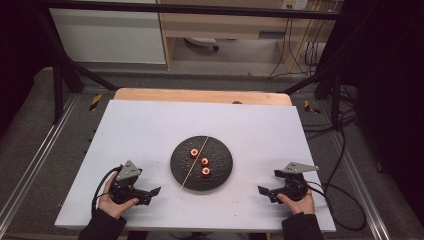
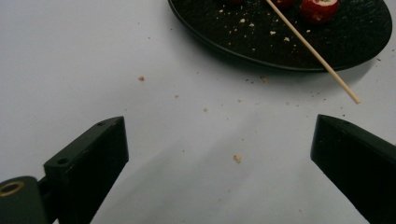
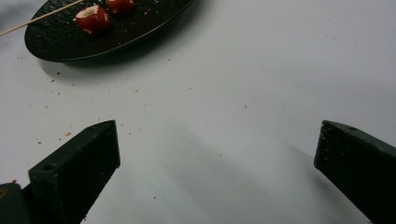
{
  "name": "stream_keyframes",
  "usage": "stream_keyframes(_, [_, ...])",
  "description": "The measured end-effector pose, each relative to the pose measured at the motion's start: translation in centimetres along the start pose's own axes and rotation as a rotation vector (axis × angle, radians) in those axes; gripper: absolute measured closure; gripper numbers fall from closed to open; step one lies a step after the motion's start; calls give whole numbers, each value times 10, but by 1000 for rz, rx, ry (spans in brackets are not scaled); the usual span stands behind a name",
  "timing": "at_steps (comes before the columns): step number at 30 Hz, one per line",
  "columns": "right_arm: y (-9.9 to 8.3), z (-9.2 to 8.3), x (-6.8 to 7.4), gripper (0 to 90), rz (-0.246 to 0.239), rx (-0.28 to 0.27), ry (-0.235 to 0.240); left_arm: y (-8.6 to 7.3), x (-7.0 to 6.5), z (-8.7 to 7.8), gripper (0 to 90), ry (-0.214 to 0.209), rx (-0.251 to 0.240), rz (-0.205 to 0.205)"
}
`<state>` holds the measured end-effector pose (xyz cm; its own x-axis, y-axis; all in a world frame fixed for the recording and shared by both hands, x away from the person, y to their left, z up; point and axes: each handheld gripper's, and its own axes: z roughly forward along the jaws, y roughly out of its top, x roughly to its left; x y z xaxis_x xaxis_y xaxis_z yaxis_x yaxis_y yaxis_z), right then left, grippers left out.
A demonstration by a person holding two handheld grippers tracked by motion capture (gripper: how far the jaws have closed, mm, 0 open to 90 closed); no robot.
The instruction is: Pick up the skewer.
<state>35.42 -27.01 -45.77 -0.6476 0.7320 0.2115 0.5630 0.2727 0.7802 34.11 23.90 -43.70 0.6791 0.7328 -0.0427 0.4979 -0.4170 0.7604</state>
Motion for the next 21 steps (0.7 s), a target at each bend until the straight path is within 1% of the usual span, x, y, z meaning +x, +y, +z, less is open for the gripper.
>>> stream_keyframes(6, [0, 1, 0, 8, -1, 10, -2, 9, -7, 2, 42, 0, -4, -14])
stream_keyframes(10, [0, 0, 0, 8, 1, 8, -4, 17, -13, 4, 44, -3, 4, -8])
stream_keyframes(13, [0, 0, 0, 9, 2, 7, -4, 25, -18, 7, 46, 9, 13, 5])
stream_keyframes(18, [0, 0, 0, 8, 3, 0, -4, 39, -25, 12, 55, 11, 22, 18])
stream_keyframes(21, [0, 0, 0, 8, 0, -1, -5, 44, -29, 16, 58, 9, 29, 15])
